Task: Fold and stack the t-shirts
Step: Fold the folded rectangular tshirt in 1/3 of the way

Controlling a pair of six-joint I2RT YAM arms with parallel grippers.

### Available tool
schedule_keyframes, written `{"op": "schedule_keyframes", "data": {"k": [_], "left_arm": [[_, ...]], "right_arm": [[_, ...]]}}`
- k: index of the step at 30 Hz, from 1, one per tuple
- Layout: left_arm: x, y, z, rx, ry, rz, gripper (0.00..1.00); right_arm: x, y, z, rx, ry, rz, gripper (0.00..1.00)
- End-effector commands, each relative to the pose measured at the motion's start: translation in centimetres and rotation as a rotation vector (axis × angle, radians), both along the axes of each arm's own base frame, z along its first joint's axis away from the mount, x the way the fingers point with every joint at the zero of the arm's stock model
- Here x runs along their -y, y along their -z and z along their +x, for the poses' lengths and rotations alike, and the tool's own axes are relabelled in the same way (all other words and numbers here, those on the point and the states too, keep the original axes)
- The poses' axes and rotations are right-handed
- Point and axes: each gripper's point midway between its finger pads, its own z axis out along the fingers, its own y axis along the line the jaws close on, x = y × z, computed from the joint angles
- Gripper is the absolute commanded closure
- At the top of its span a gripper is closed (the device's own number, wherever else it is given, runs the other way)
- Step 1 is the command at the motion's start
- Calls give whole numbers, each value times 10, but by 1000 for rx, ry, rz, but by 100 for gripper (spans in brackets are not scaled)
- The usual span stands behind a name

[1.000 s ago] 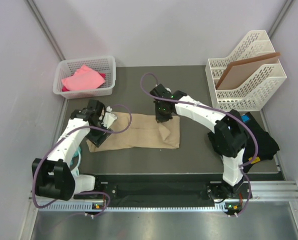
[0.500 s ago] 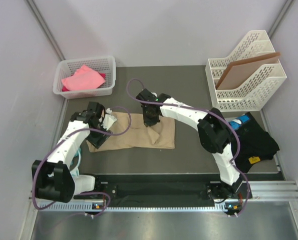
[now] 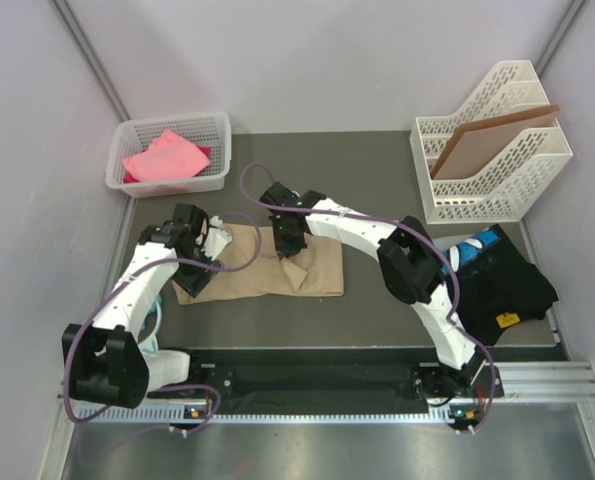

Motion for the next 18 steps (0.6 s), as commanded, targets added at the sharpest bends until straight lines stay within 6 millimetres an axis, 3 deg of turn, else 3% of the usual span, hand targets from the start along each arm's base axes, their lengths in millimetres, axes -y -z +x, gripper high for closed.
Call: {"op": "schedule_keyframes", "data": {"k": [1, 2, 3, 5, 6, 9, 12, 13, 18], "left_arm": [[-1, -11, 2, 50, -18, -5, 31], [-1, -11, 1, 49, -17, -6, 31], [-1, -11, 0, 45, -18, -9, 31], [0, -11, -2, 47, -20, -13, 31], [1, -11, -2, 45, -19, -17, 31], [2, -8, -5, 35, -23, -24, 31], [2, -7, -5, 33, -22, -26, 31], [2, -7, -4, 35, -22, -27, 31], [6, -4, -2, 28, -30, -44, 31]], "right_arm": [[-38, -10, 9, 13, -51, 87, 87], [-39, -11, 12, 16, -55, 86, 83], [-44, -19, 18, 33, -60, 104, 66], [-44, -15, 20, 29, -74, 90, 42], [-45, -17, 24, 32, -74, 99, 22], [-41, -18, 28, 36, -81, 94, 8], [-33, -24, 26, 43, -100, 81, 5], [-34, -38, 27, 64, -110, 101, 5], [-50, -69, 16, 66, -168, 205, 5]]}}
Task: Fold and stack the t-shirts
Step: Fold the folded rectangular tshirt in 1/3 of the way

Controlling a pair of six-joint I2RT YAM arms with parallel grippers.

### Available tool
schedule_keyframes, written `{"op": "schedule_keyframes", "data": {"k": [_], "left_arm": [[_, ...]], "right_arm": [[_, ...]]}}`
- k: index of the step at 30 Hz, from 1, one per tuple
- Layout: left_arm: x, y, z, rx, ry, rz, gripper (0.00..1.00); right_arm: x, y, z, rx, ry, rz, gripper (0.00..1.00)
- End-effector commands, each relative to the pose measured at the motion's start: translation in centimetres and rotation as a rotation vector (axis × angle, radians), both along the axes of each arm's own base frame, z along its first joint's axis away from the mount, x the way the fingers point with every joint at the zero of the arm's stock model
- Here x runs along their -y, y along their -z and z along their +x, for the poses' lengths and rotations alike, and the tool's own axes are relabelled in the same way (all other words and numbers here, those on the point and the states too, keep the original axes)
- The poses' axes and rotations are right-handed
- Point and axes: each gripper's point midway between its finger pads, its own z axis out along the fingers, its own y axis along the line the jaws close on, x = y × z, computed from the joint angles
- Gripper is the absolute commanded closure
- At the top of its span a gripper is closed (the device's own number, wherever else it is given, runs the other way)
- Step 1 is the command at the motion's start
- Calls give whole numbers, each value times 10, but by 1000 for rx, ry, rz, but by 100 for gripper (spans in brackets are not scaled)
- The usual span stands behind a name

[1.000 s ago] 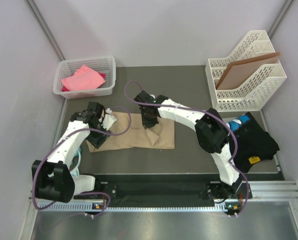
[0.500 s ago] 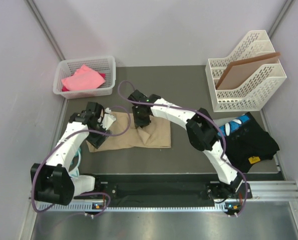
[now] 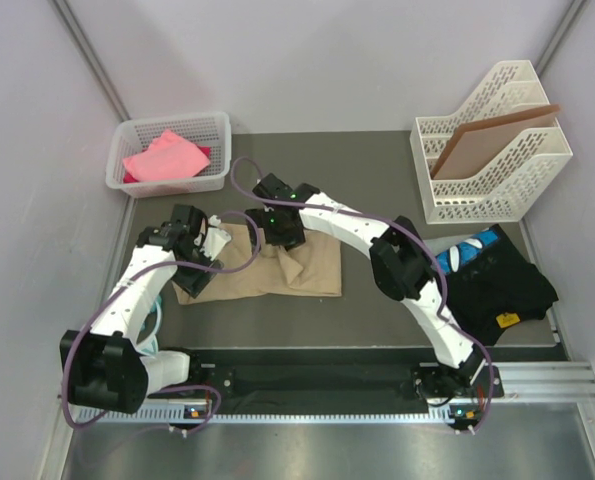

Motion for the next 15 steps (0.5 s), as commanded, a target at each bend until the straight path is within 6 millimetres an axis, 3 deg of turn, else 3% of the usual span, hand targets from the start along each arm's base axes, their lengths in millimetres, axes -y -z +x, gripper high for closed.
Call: {"op": "schedule_keyframes", "data": {"k": [1, 8, 11, 15], "left_arm": [[4, 0, 1, 7, -17, -31, 31], [-1, -2, 4, 25, -27, -3, 31], [-2, 0, 4, 34, -32, 3, 31], [-4, 1, 8, 40, -51, 4, 31]], "right_arm": [[-21, -66, -4, 60, -67, 152, 5], [-63, -68, -41, -12, -222, 253, 5], [-72, -85, -56, 6, -308, 314, 5], [-68, -120, -62, 66, -365, 371, 5]]}}
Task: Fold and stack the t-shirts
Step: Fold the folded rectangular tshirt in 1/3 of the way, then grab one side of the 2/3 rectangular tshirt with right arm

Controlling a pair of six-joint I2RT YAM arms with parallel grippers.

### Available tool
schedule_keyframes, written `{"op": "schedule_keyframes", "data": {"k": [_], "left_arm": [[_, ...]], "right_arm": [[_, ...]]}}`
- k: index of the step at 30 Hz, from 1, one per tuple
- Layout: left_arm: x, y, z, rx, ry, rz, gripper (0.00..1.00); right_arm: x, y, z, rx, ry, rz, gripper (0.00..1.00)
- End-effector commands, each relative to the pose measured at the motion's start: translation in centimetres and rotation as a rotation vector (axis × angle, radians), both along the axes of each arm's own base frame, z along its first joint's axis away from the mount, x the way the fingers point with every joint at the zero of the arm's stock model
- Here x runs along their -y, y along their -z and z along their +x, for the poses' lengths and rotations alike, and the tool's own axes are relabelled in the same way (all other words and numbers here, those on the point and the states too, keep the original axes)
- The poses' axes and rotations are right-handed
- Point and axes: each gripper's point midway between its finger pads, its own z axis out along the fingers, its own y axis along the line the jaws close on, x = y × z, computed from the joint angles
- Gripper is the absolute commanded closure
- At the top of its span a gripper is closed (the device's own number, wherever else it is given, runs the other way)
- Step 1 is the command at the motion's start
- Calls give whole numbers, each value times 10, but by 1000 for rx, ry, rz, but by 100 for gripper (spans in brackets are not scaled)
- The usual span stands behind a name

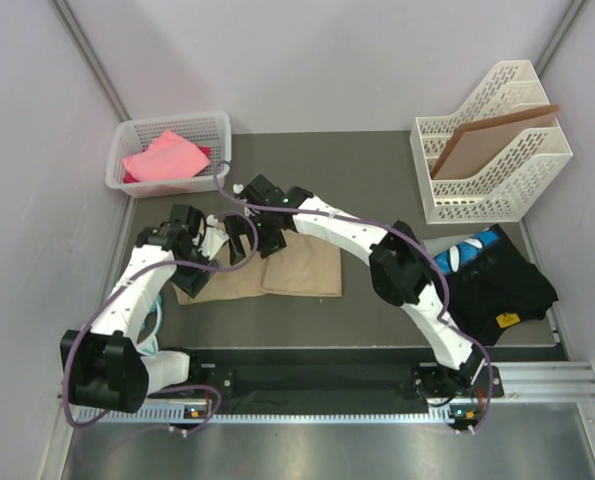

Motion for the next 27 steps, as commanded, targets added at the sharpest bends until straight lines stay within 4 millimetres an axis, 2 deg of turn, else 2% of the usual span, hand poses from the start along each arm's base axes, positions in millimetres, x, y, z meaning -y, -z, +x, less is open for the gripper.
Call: {"op": "schedule_keyframes", "data": {"k": [1, 2, 3, 4, 5, 6, 7, 9, 10, 12, 15, 19, 22, 27], "left_arm": [[-1, 0, 11, 45, -32, -6, 31], [-2, -1, 13, 49, -37, -7, 31], [-5, -1, 14, 52, -50, -9, 31], [-6, -4, 18, 65, -58, -15, 31], [-6, -6, 19, 70, -63, -23, 31], [-9, -7, 19, 68, -83, -46, 30], [-9, -13, 24, 81, -90, -63, 30], [-9, -18, 28, 85, -108, -101, 30], [-7, -25, 30, 89, -120, -141, 30], [-1, -32, 33, 92, -124, -191, 30], [5, -51, 43, 155, -118, -236, 31], [7, -88, 61, 287, -138, -284, 30], [5, -109, 67, 341, -163, -330, 30], [2, -120, 69, 343, -217, -440, 30]], "right_arm": [[-10, -79, -15, 120, -107, 170, 5], [-5, -82, -13, 131, -107, 167, 4], [1, -92, -13, 152, -99, 174, 4], [14, -82, -7, 149, -74, 140, 4], [18, -85, -4, 160, -64, 150, 4], [25, -97, -3, 179, -55, 171, 4], [38, -85, 1, 160, -32, 151, 4], [46, -98, 8, 181, -2, 198, 4], [57, -85, 12, 151, 21, 190, 4], [59, -83, 20, 126, 46, 235, 6], [59, -64, 28, 75, 50, 248, 8], [53, -48, 34, 38, 42, 247, 9], [54, -37, 39, 16, 46, 245, 10], [57, -19, 48, -20, 65, 240, 11]]}}
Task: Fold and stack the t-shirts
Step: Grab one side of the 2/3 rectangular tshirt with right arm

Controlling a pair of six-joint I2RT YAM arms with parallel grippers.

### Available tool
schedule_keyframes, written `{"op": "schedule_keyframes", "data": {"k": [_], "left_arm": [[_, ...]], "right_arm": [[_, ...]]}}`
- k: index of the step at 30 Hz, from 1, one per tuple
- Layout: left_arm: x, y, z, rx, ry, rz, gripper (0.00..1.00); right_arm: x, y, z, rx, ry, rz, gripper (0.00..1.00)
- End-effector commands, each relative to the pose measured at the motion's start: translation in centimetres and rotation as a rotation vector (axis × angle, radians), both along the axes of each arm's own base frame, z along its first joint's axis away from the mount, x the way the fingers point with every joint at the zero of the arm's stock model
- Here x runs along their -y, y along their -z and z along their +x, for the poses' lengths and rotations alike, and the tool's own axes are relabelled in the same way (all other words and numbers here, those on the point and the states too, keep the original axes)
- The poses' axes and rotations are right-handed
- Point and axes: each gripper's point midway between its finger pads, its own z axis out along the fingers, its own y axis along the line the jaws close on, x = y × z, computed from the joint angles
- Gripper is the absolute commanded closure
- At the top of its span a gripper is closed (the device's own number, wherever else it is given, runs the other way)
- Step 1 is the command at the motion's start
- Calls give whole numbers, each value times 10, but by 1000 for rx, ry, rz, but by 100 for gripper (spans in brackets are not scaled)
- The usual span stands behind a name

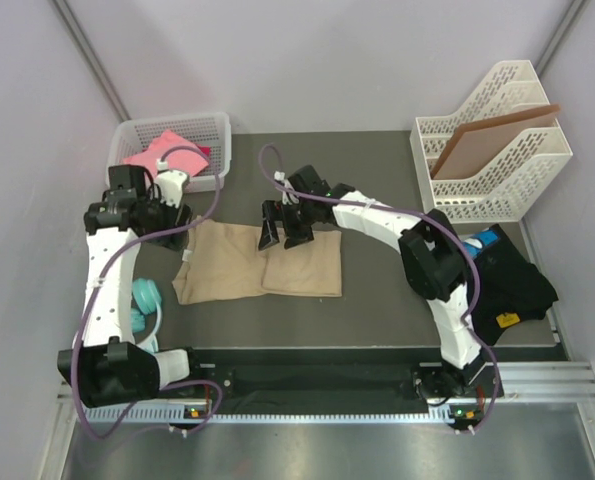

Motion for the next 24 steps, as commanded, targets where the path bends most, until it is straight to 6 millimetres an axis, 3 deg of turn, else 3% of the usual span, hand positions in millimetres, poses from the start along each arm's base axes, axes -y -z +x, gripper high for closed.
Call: {"op": "schedule_keyframes", "data": {"k": [1, 7, 10, 11, 13, 14, 20, 24], "left_arm": [[6, -20, 0, 37, -20, -136, 30], [-4, -9, -7, -1, -46, -161, 30], [-8, -4, -14, -13, -48, -143, 29], [-9, -5, -17, -10, -51, -140, 30], [-10, -4, -21, -17, -46, -132, 30], [-11, -4, -25, -20, -50, -132, 30], [-11, 1, -37, -30, -37, -113, 30], [-8, 4, -40, -36, -32, -125, 30]], "right_arm": [[-9, -11, 16, 17, -5, 79, 11], [-11, 1, 22, -11, -20, 100, 12], [-21, 2, 29, -25, -46, 147, 13], [-24, 12, 31, -47, -50, 148, 13], [-32, 8, 34, -57, -73, 184, 13], [-36, 17, 35, -73, -79, 191, 13], [-48, 3, 33, -94, -142, 273, 13], [-32, -19, 28, -31, -162, 247, 10]]}}
